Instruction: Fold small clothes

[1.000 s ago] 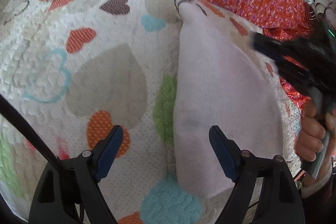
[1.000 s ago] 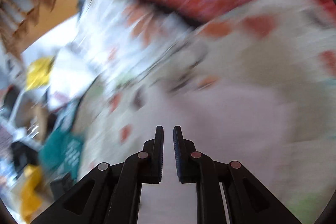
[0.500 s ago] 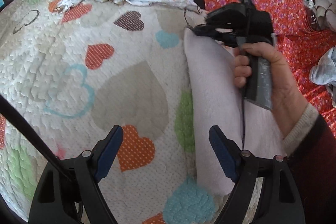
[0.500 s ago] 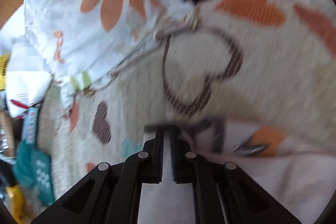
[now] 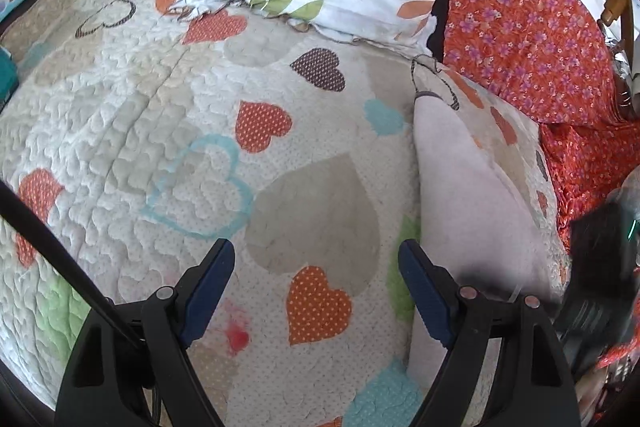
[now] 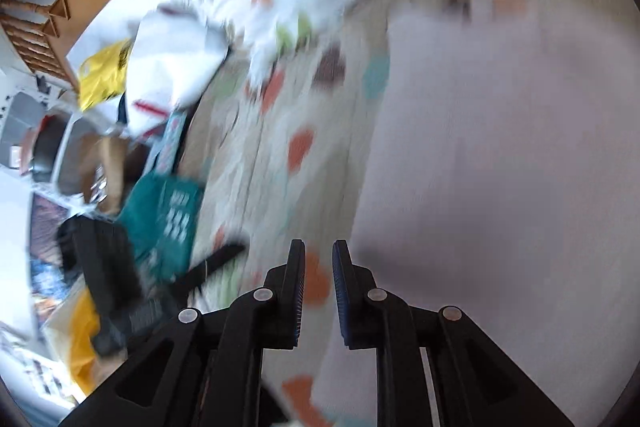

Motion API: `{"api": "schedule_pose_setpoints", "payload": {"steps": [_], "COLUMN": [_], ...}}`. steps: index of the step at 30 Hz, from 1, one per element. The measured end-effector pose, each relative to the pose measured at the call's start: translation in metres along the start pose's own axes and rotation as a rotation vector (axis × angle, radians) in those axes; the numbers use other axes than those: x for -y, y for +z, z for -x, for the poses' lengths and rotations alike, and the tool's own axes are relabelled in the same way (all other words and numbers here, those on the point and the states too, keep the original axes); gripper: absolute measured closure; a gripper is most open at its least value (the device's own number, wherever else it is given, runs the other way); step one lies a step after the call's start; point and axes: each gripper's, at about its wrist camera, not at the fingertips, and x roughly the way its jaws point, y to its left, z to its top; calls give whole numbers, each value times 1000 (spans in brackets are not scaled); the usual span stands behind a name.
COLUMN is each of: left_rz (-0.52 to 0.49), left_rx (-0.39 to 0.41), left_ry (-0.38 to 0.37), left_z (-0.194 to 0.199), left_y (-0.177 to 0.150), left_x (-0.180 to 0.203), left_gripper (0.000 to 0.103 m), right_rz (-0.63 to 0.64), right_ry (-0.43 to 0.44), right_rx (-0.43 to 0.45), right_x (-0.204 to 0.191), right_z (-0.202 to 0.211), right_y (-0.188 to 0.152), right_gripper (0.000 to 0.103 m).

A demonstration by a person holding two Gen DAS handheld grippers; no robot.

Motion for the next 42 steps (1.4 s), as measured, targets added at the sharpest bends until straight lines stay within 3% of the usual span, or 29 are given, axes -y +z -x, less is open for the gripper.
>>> {"api": "schedule_pose_setpoints", "payload": {"steps": [2, 4, 6, 11, 14, 15, 18, 19, 21, 22, 25, 29, 32, 33, 34, 35, 36, 38, 42], "left_rz": [-2, -10, -27, -72, -83, -89, -104, -107, -108, -107, -100, -93, -53, -45, -51, -58, -63, -84, -140], "left_rx": [-7, -15, -23, -36, -33, -38, -58, -64, -70, -69, -73, -93, -134, -131, -144, -155, -178, -141, -56], "left_ry": [0, -4, -5, -6, -12, -14, -17, -20, -35, -50, -96, -183, -245, -248, -255, -290, -326, -305, -274], "left_z": [-3, -5, -8, -16, -19, -22, -32, -36, -42, -45, -58, -82, -101, -100, -100, -97, -92, -73, -37], "left_y": [-4, -10, -14, -19, -21, -22, -24, -24, -23, -21, -15, -6, -4, -3, -2, 0, 3, 8, 14], "left_x": [2, 6, 11, 27, 36, 40, 51, 55, 62, 65, 75, 85, 88, 88, 90, 93, 96, 101, 109], "left_gripper": [20, 20, 20, 20, 20, 20, 20, 20, 20, 20, 16, 10, 7, 7, 21, 63, 67, 75, 74], "right_rz": [-16, -40, -74, -60, -24, -27, -60, -77, -110, -153, -253, -284, -280, -283, -294, -293, -273, -216, -133], "right_ry": [-8, 49, 71, -3, -29, -46, -169, -253, -310, -309, -241, -191, -170, -137, -105, -104, -119, -90, -24], "right_rx": [-51, -40, -58, -75, 74, 135, 289, 342, 392, 405, 366, 313, 336, 329, 309, 304, 305, 321, 394], "right_x": [12, 18, 21, 25, 26, 28, 41, 50, 65, 81, 115, 134, 142, 143, 141, 138, 132, 111, 82], "right_z": [-18, -16, -8, 32, 89, 109, 156, 170, 180, 182, 167, 139, 124, 119, 112, 107, 108, 114, 135], "right_y": [-29, -52, -58, -68, -57, -50, -33, -24, -15, -9, 5, 24, 40, 47, 51, 54, 55, 60, 64], "right_gripper": [87, 90, 90, 86, 83, 76, 61, 56, 48, 44, 43, 43, 41, 52, 72, 73, 75, 77, 77]}}
